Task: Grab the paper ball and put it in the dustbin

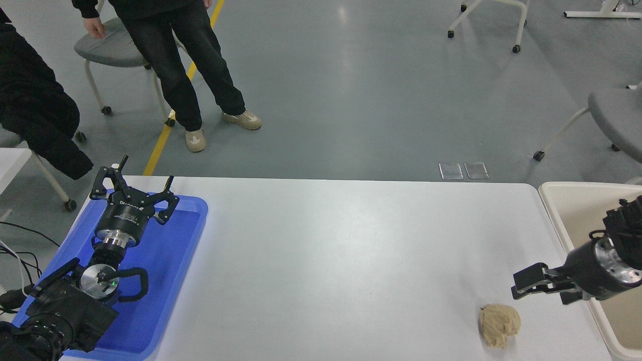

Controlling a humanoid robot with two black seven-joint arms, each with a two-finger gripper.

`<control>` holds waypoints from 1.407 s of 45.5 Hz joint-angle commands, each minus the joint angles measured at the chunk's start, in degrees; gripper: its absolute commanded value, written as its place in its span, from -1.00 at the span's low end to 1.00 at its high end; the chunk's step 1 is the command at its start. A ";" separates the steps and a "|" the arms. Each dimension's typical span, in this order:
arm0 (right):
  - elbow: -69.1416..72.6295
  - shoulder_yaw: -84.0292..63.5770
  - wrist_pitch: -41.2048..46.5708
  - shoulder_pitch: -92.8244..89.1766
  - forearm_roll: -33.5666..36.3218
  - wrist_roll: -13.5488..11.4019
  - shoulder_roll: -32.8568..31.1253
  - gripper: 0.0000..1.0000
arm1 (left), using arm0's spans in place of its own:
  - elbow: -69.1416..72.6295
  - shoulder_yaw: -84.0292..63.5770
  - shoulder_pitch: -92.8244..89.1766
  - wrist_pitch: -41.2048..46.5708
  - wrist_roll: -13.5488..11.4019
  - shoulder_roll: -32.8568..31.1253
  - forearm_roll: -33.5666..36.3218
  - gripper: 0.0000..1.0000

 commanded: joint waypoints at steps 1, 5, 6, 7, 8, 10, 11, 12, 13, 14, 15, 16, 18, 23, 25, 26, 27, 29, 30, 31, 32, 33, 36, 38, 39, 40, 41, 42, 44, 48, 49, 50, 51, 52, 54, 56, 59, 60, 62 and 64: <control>-7.48 9.86 -2.87 -13.95 -2.52 0.06 2.70 1.00 | 0.01 0.00 0.00 0.00 0.00 0.00 -0.01 1.00; -9.86 10.74 -3.31 -15.71 -2.87 0.15 3.93 1.00 | 0.01 0.00 0.00 0.00 0.00 0.00 -0.01 1.00; -10.47 11.00 -3.39 -16.06 -2.78 0.24 4.37 1.00 | -0.16 0.00 0.00 0.00 0.00 0.00 -0.01 1.00; -10.91 11.26 -3.57 -16.32 -2.87 0.24 4.90 1.00 | 0.01 0.00 -0.09 0.00 0.00 0.00 -0.01 1.00; -11.44 11.61 -3.66 -16.67 -2.87 0.33 5.34 1.00 | 0.01 0.00 0.00 0.00 0.00 0.00 -0.01 1.00; -12.23 12.23 -3.75 -17.29 -2.87 0.33 6.04 1.00 | 0.01 0.00 0.00 0.00 0.00 0.00 -0.01 1.00; -12.58 12.58 -3.75 -17.73 -2.87 0.33 6.30 1.00 | 0.01 0.00 0.00 0.00 0.00 0.00 -0.01 1.00; -13.02 12.85 -3.83 -17.99 -2.87 0.33 6.57 1.00 | 0.01 0.00 0.00 0.00 0.00 0.00 -0.01 1.00; -13.29 13.11 -3.92 -18.26 -2.78 0.33 6.92 1.00 | 0.01 0.00 0.00 0.00 0.00 0.00 -0.01 1.00; -13.64 13.37 -4.01 -18.52 -2.78 0.33 7.27 1.00 | 0.01 0.00 0.00 0.00 0.00 0.00 -0.01 1.00; -13.99 13.46 -4.18 -18.87 -2.78 0.33 7.62 1.00 | 0.01 0.00 0.00 0.00 0.00 0.00 -0.01 1.00; -14.25 13.55 -4.27 -19.14 -2.78 0.33 8.06 1.00 | 0.01 0.00 0.00 0.00 0.00 0.00 -0.01 1.00; -15.04 13.64 -4.71 -20.01 -2.78 0.33 8.85 1.00 | 0.01 0.00 -0.09 0.00 0.00 0.00 -0.01 1.00; -16.89 13.73 -6.03 -21.77 -2.78 0.59 10.44 1.00 | 0.01 0.00 -0.09 0.00 0.00 0.00 -0.01 1.00; -17.33 13.73 -6.56 -22.30 -2.78 0.59 10.79 0.98 | 0.01 0.00 0.00 0.00 0.00 0.00 -0.01 1.00; -17.51 13.73 -6.82 -22.48 -2.78 0.59 10.96 0.96 | 0.01 0.00 -0.09 0.00 0.00 0.00 -0.01 1.00; -17.59 13.73 -7.00 -22.65 -2.78 0.59 11.05 0.95 | 0.01 0.00 -0.09 0.00 0.00 0.00 -0.01 1.00; -17.60 13.82 -7.17 -22.74 -2.69 0.68 11.14 0.89 | 0.01 0.00 -0.09 0.00 0.00 0.00 -0.01 1.00; -17.60 13.82 -7.35 -22.83 -2.69 0.68 11.14 0.80 | 0.01 0.00 -0.09 0.00 0.00 0.00 -0.01 1.00; -17.60 13.82 -7.52 -22.83 -2.69 0.77 11.14 0.67 | 0.01 0.00 -0.09 0.00 0.00 0.00 -0.01 1.00; -17.60 13.82 -7.53 -22.83 -2.69 0.85 11.14 0.52 | 0.01 0.00 -0.09 0.00 0.00 0.00 -0.01 1.00; -17.60 13.82 -7.61 -22.83 -2.69 0.94 11.14 0.39 | 0.01 0.00 -0.09 0.00 0.00 0.00 -0.01 1.00; -17.68 13.82 -7.61 -23.00 -2.69 1.47 11.14 -0.13 | 0.01 0.00 -0.09 0.00 0.00 0.00 -0.01 1.00; -17.60 13.73 -7.61 -23.09 -2.69 1.56 11.32 -0.31 | 0.01 0.00 -0.09 0.00 0.08 0.00 -0.01 1.00; -17.60 13.73 -7.61 -23.09 -2.69 1.56 11.32 -0.35 | -0.16 0.00 -0.09 0.00 0.08 0.00 -0.01 1.00; -17.51 13.73 -7.53 -23.09 -2.61 1.56 11.23 -0.52 | -0.16 0.00 -0.09 0.00 0.08 0.00 -0.01 1.00; -17.51 13.73 -7.53 -23.09 -2.60 1.56 11.14 -0.79 | -0.16 0.00 -0.09 0.00 0.08 0.00 -0.01 1.00; -17.42 13.73 -7.44 -23.09 -2.60 1.56 11.14 -1.00 | 0.01 0.00 -0.09 0.00 0.08 -0.09 -0.01 1.00; -17.07 13.64 -7.35 -22.83 -2.52 1.56 10.70 -1.00 | -0.16 0.00 -0.09 0.00 0.08 -0.09 -0.01 1.00; -15.93 13.03 -6.91 -21.34 -2.52 1.56 8.51 -1.00 | -0.16 0.00 -0.09 0.00 0.08 -0.09 -0.01 1.00; -15.49 12.85 -6.74 -20.64 -2.60 1.56 7.46 -1.00 | -0.16 0.00 -0.09 0.00 0.08 -0.09 -0.01 1.00; -14.88 12.67 -6.39 -19.68 -2.60 1.56 6.23 -1.00 | 0.01 0.00 -0.18 0.00 0.08 -0.09 -0.01 1.00; -14.09 12.06 -6.03 -18.36 -2.60 1.56 5.18 -1.00 | 0.01 0.00 -0.18 0.00 0.08 -0.09 -0.01 1.00; -13.21 11.19 -5.60 -16.87 -2.60 1.56 4.03 -1.00 | 0.01 0.00 -0.18 0.00 0.08 -0.09 -0.01 1.00; -11.19 8.56 -4.63 -12.92 -2.60 1.56 2.10 -1.00 | -0.16 0.00 -0.18 0.00 0.08 -0.09 -0.01 1.00; -8.99 5.39 -3.31 -8.09 -2.60 1.56 0.34 -1.00 | -0.16 0.00 -0.18 0.00 0.08 -0.09 -0.01 1.00; -5.83 -0.05 -1.12 0.43 -2.26 1.56 -1.42 -1.00 | 0.01 0.00 -0.18 0.00 0.08 -0.09 -0.01 1.00; -4.86 -1.81 -0.41 3.07 -1.91 1.56 -1.78 -1.00 | 0.01 0.00 -0.18 0.00 0.08 -0.09 -0.01 1.00; -2.75 -5.59 0.64 8.69 -1.73 1.56 -2.39 -1.00 | 0.01 0.00 -0.09 0.00 0.00 -0.09 -0.01 1.00; -0.99 -9.54 1.52 14.32 -1.46 1.56 -2.39 -1.00 | 0.01 0.00 -0.09 0.00 0.08 -0.09 -0.01 1.00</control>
